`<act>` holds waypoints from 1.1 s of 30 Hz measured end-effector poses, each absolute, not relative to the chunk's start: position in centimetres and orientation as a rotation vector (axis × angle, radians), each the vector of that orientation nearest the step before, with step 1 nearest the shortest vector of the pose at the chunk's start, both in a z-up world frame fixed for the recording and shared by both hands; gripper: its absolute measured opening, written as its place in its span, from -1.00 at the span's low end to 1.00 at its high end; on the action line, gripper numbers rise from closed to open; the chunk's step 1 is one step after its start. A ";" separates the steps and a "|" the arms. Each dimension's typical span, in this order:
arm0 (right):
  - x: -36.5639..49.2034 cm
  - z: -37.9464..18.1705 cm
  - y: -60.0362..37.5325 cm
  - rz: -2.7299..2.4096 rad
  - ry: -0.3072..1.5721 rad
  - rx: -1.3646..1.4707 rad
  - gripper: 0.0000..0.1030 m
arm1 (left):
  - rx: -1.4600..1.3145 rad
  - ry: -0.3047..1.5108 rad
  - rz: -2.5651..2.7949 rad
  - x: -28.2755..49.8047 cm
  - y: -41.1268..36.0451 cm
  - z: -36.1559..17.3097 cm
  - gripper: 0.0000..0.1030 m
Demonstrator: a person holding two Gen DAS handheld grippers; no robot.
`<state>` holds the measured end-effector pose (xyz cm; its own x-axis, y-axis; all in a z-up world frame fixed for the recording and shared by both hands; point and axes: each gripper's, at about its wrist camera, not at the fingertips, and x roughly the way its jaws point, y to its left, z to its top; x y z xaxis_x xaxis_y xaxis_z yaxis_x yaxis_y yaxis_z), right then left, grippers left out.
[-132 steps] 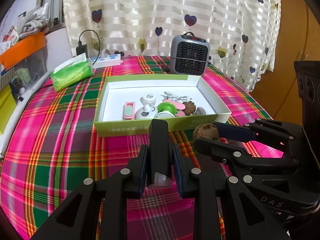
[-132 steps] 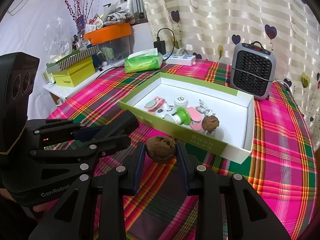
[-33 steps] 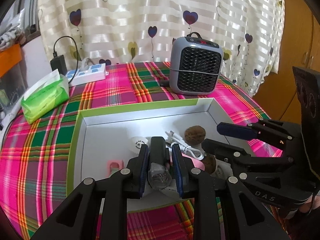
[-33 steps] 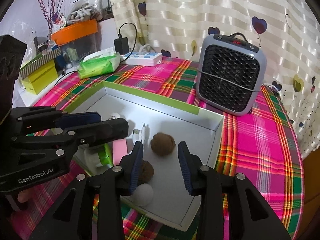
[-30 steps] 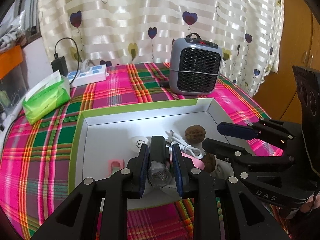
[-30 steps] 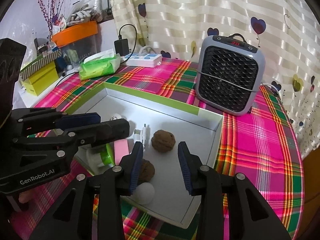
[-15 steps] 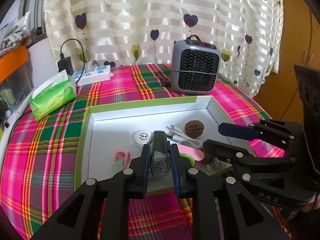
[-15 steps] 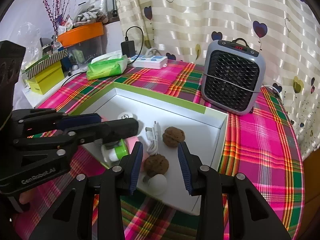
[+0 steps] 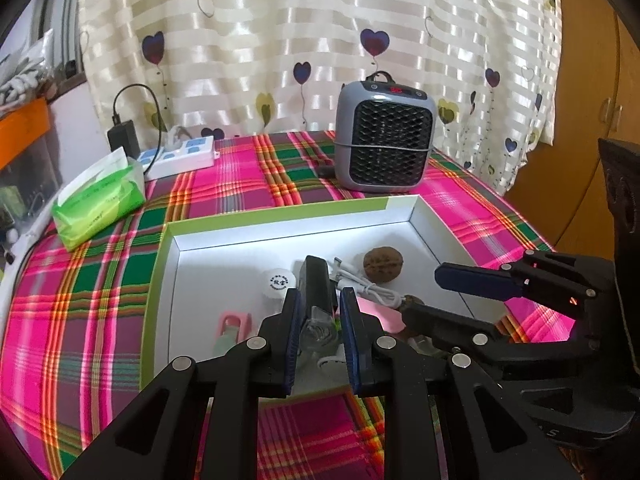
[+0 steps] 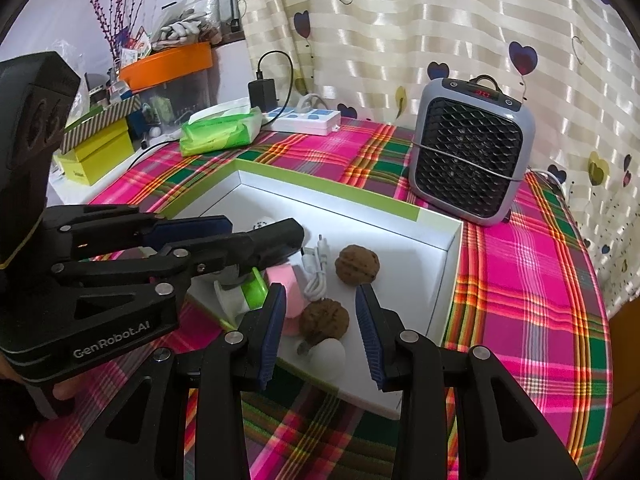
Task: Organize objects
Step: 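Lower and release the marker in the tray with left gripper while right gripper releases the walnut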
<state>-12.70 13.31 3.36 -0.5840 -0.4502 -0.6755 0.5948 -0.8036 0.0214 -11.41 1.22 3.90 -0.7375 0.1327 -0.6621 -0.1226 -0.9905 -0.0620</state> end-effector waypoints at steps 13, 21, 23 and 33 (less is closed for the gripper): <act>-10.4 3.8 13.7 -2.355 0.240 0.916 -0.25 | -1.100 -0.025 2.862 -8.3 1.3 4.6 -0.66; -8.8 3.7 13.5 -2.349 0.222 0.928 -0.19 | -1.110 -0.024 2.880 -6.4 1.2 4.5 -0.66; -8.5 3.6 13.4 -2.348 0.221 0.931 -0.19 | -1.111 -0.022 2.878 -6.0 1.3 4.5 -0.66; -7.1 3.3 12.7 -2.361 0.218 0.977 -0.19 | -1.132 -0.027 2.886 -4.8 1.0 4.0 -0.66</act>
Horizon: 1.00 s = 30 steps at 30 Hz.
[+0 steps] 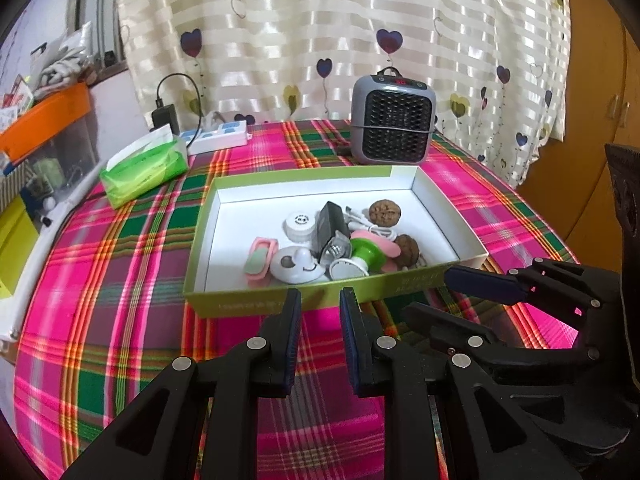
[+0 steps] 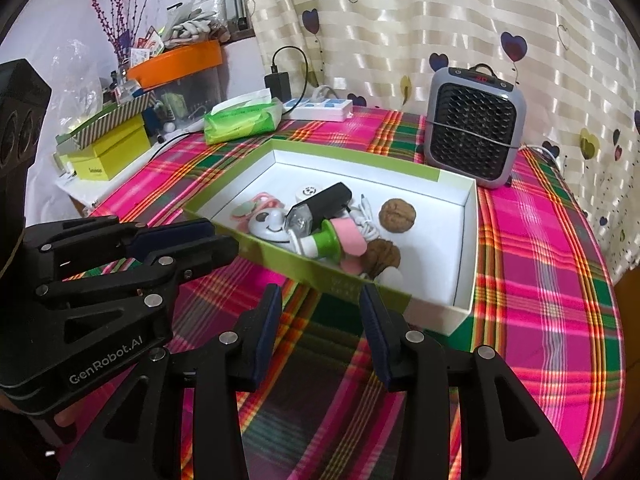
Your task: Organize objects
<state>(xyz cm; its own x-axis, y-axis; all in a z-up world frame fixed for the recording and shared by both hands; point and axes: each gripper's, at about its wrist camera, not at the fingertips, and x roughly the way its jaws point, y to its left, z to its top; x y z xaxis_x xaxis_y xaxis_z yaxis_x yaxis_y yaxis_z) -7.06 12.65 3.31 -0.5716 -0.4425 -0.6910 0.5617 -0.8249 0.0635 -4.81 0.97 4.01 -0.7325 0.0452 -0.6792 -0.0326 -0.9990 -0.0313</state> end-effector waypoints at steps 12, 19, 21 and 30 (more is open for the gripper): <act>-6.3 2.9 12.3 -2.371 0.227 1.017 -0.19 | -1.182 -0.031 2.875 -4.4 1.0 2.8 -0.67; -6.9 2.0 12.2 -2.361 0.243 1.066 -0.19 | -1.237 -0.028 2.859 -5.1 1.0 1.7 -0.67; -7.1 1.7 12.2 -2.359 0.247 1.078 -0.19 | -1.257 -0.034 2.851 -5.4 1.0 1.4 -0.67; -7.9 1.0 12.0 -2.352 0.257 1.115 -0.19 | -1.315 -0.025 2.844 -6.4 0.8 0.5 -0.67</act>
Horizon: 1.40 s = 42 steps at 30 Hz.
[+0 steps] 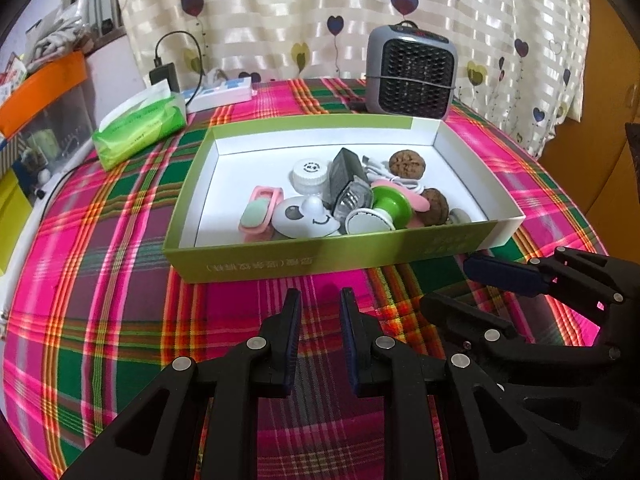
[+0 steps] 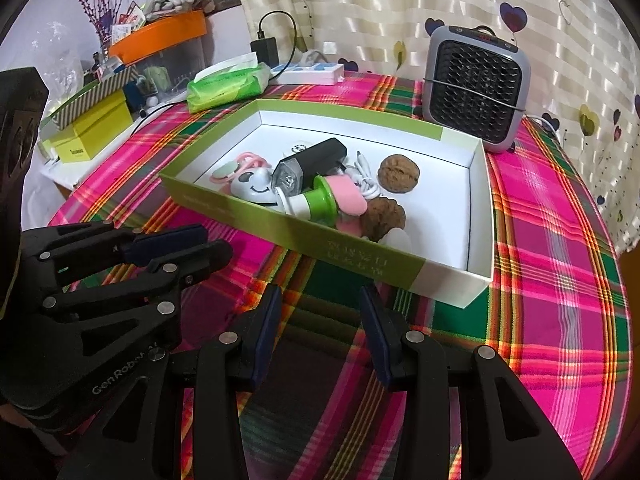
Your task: Organize objects
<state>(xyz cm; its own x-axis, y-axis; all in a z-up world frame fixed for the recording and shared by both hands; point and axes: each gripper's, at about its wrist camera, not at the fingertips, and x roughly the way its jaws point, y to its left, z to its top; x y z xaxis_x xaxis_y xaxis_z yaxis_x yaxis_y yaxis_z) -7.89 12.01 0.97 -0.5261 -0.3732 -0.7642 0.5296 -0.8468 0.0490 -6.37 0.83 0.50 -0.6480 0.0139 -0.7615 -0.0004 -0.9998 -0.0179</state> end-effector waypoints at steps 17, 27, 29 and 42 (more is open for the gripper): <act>-8.7 0.6 11.6 -2.370 0.264 1.141 -0.19 | -1.334 -0.026 2.850 -7.0 0.6 0.1 -0.66; -8.8 0.5 11.5 -2.375 0.274 1.143 -0.19 | -1.333 -0.029 2.850 -7.0 0.5 0.0 -0.66; -8.8 0.5 11.5 -2.375 0.274 1.143 -0.18 | -1.334 -0.029 2.850 -7.0 0.5 0.0 -0.66; -8.9 0.5 11.5 -2.375 0.274 1.142 -0.18 | -1.333 -0.029 2.850 -7.0 0.5 0.0 -0.66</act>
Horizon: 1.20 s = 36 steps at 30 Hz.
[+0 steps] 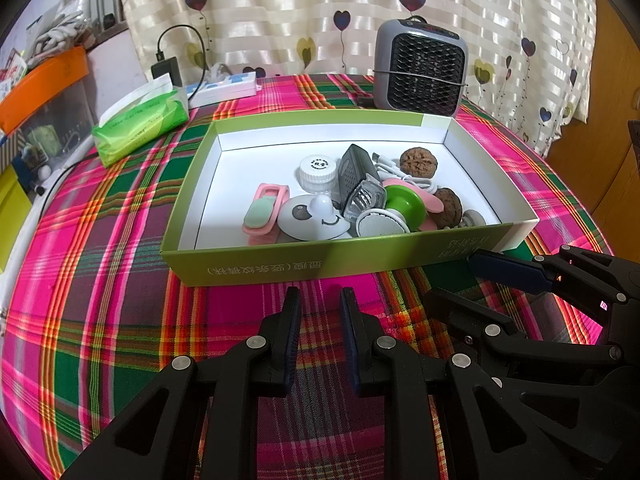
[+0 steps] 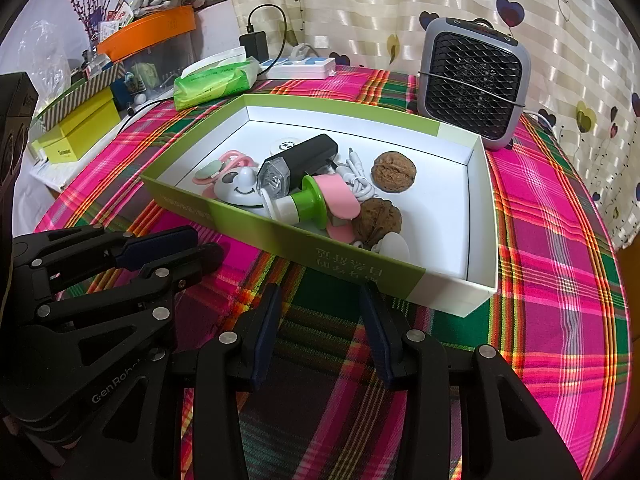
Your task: Organize objects
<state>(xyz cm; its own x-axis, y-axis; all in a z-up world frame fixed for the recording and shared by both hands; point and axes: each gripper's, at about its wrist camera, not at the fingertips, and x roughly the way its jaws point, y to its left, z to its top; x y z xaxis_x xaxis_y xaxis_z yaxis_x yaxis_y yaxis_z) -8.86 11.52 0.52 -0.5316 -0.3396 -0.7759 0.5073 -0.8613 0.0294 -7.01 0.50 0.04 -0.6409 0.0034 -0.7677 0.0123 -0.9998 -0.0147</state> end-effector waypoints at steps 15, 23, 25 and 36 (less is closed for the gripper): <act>-8.9 0.5 11.5 -2.374 0.272 1.144 -0.18 | 1.328 0.028 -2.840 -7.0 0.5 0.0 -0.66; -8.8 0.5 11.5 -2.373 0.270 1.144 -0.18 | 1.328 0.029 -2.841 -7.0 0.6 0.0 -0.66; -8.8 0.5 11.5 -2.373 0.271 1.144 -0.18 | 1.328 0.028 -2.840 -7.0 0.6 0.0 -0.66; -8.8 0.5 11.6 -2.370 0.263 1.143 -0.18 | 1.327 0.026 -2.840 -7.0 0.6 0.0 -0.66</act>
<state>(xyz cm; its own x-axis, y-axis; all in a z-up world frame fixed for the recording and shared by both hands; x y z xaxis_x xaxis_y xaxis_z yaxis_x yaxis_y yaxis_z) -8.85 11.60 0.54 -0.5278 -0.3465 -0.7754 0.5081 -0.8604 0.0386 -7.05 0.58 -0.05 -0.6416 0.0010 -0.7671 0.0133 -0.9998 -0.0123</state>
